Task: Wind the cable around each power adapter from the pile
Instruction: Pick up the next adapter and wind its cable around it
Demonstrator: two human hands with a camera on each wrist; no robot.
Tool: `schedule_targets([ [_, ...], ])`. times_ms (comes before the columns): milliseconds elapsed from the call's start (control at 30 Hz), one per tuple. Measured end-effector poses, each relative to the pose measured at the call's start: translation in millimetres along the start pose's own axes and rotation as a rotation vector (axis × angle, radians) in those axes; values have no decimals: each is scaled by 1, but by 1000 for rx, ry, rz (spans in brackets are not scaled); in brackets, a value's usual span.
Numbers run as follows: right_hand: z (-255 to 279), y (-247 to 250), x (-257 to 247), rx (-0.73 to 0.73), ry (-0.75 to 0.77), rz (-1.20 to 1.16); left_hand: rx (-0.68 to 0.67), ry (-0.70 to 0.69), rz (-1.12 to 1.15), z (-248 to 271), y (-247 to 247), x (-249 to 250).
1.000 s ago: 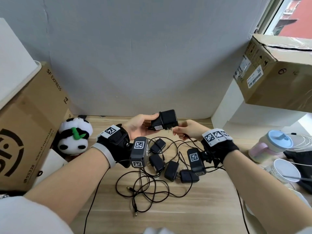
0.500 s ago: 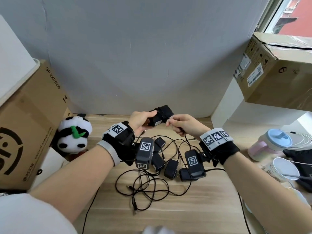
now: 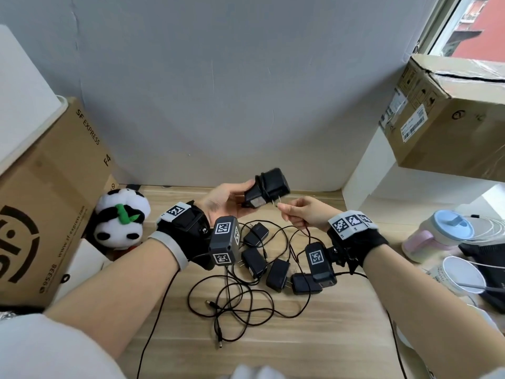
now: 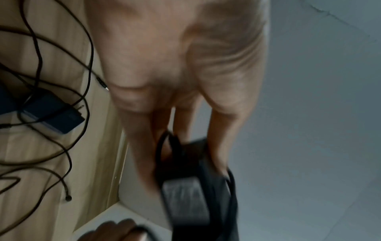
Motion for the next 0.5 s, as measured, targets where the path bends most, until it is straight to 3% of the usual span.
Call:
schedule_targets([
  [100, -1, 15, -1, 46, -85, 2, -176, 125, -404, 12, -16, -11],
  [133, -2, 20, -7, 77, -90, 20, -170, 133, -539, 14, -16, -12],
  [200, -3, 23, -26, 123, -31, 15, -35, 66, -670, 9, -11, -5],
  [333, -4, 10, -48, 104, 120, -49, 331, -155, -459, -2, 14, 18],
  [500, 1, -8, -32, -1, 123, -18, 349, -155, -74, -2, 30, 16],
])
Point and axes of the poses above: each hand's wrist, its own z-axis away from the middle knuckle, its own y-axis out of the back of the hand, x = y × z, the point moved 9 cm from there along -z, towards the middle knuckle
